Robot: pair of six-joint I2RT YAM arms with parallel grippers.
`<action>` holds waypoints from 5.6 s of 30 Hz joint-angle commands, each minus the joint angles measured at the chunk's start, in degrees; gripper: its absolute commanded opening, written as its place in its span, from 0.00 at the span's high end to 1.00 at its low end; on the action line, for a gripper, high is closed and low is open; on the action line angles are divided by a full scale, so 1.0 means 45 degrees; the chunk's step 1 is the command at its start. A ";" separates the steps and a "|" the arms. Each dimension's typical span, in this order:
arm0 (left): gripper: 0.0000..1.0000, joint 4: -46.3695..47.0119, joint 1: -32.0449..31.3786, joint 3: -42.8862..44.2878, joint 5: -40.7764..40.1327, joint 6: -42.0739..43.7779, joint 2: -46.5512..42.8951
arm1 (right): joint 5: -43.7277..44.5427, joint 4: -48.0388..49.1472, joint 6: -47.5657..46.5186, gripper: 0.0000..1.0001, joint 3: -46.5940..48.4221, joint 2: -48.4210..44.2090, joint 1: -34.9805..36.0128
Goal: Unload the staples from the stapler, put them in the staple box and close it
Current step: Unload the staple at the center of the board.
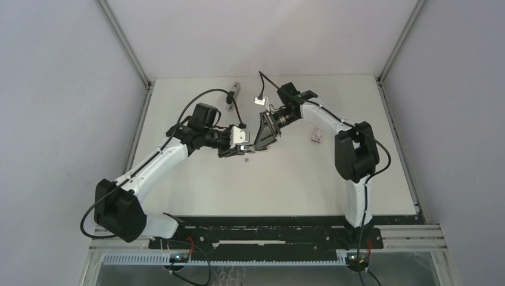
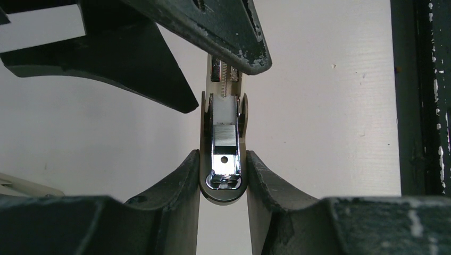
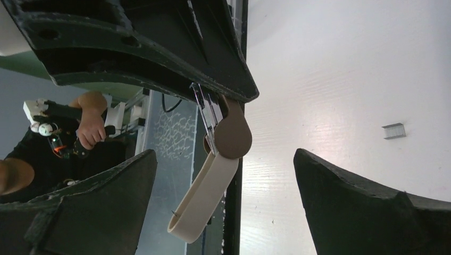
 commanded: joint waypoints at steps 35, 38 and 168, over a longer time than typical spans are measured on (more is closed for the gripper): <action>1.00 0.0000 -0.0711 -0.0474 0.0317 0.1044 -0.0741 | -0.1445 -0.5138 -0.4448 0.46 0.2637 0.1880 0.0473; 1.00 -0.0006 -0.0697 -0.0493 0.0289 0.1051 -0.0726 | -0.1520 -0.6292 -0.5401 0.49 0.3185 0.2191 0.0421; 0.04 0.3919 0.5734 -0.5210 -0.1287 -0.4150 -0.6442 | 1.8243 0.6795 -0.2839 0.85 -0.2902 -0.1486 0.4268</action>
